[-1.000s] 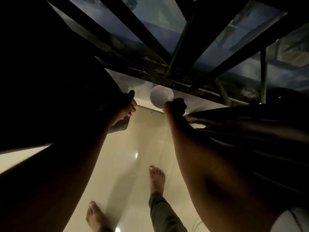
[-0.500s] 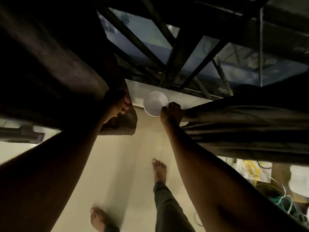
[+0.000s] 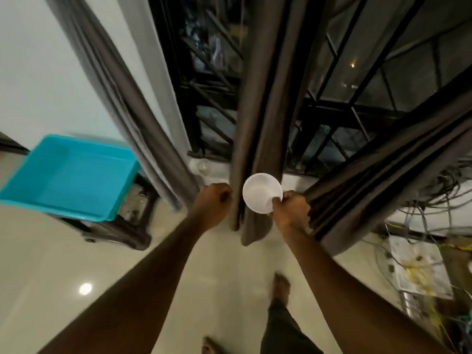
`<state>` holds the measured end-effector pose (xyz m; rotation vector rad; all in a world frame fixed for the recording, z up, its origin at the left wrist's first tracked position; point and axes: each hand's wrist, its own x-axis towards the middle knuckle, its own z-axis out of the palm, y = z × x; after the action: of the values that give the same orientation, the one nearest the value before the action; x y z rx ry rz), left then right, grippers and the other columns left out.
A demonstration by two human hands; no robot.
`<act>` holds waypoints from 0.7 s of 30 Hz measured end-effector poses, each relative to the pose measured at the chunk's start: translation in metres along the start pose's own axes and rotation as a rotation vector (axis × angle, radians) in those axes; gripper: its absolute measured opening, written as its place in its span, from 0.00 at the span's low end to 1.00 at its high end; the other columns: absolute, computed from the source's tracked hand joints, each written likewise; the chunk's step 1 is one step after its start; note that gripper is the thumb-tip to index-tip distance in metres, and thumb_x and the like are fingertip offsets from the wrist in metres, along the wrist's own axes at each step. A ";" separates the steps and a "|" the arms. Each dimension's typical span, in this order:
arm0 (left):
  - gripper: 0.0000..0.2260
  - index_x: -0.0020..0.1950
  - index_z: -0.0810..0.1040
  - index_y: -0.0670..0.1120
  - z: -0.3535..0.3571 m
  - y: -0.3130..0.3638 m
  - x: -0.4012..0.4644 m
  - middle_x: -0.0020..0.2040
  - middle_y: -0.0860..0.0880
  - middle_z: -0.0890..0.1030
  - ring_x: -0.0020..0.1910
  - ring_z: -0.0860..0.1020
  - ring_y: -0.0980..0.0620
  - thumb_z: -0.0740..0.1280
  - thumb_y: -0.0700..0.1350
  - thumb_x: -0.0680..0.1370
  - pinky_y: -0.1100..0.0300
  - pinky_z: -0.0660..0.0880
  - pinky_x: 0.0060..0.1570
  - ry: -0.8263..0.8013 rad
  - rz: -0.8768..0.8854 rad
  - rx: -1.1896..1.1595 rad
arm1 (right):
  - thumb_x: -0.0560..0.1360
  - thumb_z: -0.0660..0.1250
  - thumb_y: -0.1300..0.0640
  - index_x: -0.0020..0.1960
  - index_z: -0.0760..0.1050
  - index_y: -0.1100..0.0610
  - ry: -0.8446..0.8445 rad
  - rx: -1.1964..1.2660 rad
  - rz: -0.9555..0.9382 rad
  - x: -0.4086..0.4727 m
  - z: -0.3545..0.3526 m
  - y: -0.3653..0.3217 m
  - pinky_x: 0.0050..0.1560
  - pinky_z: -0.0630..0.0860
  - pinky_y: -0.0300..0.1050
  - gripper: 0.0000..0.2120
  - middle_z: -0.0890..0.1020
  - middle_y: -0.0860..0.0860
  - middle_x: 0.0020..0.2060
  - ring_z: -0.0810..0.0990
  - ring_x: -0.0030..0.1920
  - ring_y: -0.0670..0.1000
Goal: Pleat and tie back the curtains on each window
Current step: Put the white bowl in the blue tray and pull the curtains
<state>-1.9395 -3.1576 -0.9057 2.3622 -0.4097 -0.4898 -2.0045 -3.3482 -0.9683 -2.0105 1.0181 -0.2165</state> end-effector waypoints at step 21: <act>0.12 0.61 0.78 0.46 -0.292 -0.339 -0.068 0.60 0.47 0.80 0.60 0.78 0.45 0.68 0.47 0.79 0.50 0.76 0.59 0.311 -0.217 0.317 | 0.75 0.73 0.59 0.51 0.81 0.59 -0.330 0.075 -0.149 -0.187 0.358 -0.258 0.47 0.76 0.45 0.06 0.85 0.55 0.47 0.82 0.48 0.56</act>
<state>-1.8150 -2.7227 -0.9156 2.7504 -0.0905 -0.1541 -1.8035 -2.9132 -0.9583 -1.9730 0.6448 0.0003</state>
